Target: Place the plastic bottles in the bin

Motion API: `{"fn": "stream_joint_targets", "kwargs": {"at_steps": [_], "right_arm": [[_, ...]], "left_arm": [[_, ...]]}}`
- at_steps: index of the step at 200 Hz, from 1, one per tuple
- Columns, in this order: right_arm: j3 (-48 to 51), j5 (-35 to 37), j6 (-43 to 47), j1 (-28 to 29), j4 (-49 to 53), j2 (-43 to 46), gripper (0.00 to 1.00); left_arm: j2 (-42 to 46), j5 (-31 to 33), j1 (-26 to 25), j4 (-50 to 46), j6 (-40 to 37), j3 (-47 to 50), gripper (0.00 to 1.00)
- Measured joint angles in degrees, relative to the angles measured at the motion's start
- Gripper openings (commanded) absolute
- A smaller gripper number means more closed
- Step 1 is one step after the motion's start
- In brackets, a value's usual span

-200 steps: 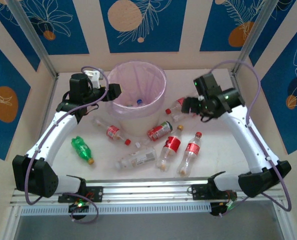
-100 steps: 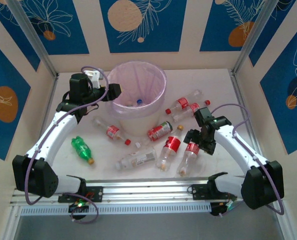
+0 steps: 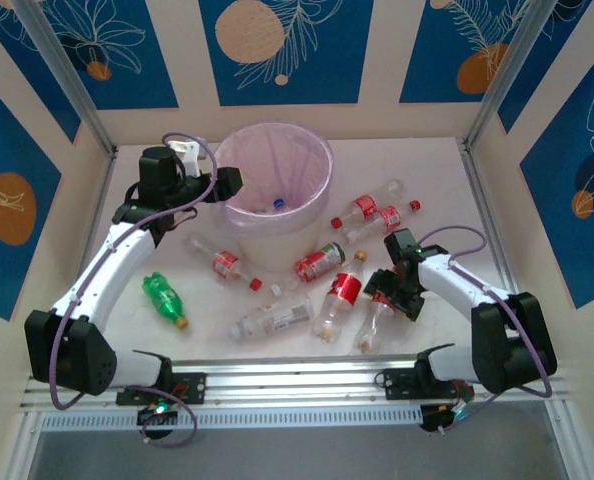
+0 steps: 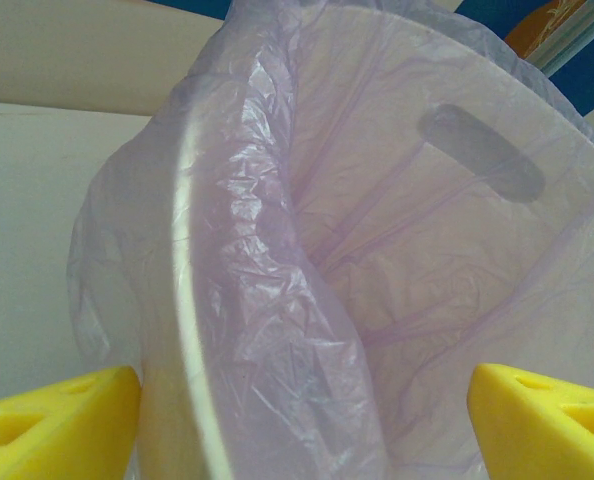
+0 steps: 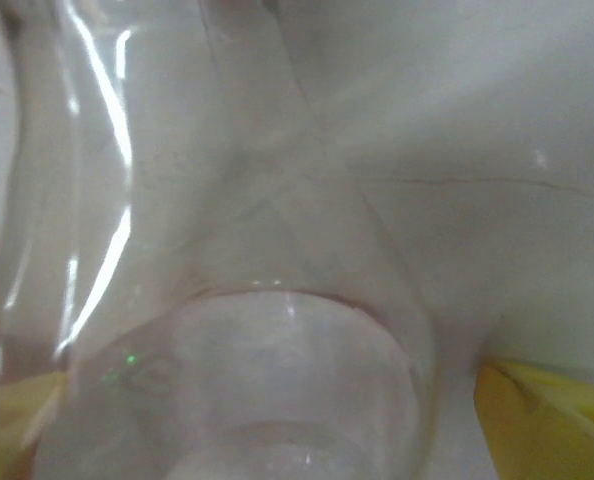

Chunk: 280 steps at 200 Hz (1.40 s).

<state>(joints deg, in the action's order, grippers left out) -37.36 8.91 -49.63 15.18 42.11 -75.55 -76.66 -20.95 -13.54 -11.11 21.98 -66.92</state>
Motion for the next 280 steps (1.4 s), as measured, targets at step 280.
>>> {"fn": "stream_joint_targets", "kwargs": {"at_steps": [280], "right_arm": [[-35.76,1.60,9.35,-2.64,8.35,13.97,0.52]], "left_arm": [[0.00,0.22,-0.11,0.02,-0.85,-0.11,0.84]]}}
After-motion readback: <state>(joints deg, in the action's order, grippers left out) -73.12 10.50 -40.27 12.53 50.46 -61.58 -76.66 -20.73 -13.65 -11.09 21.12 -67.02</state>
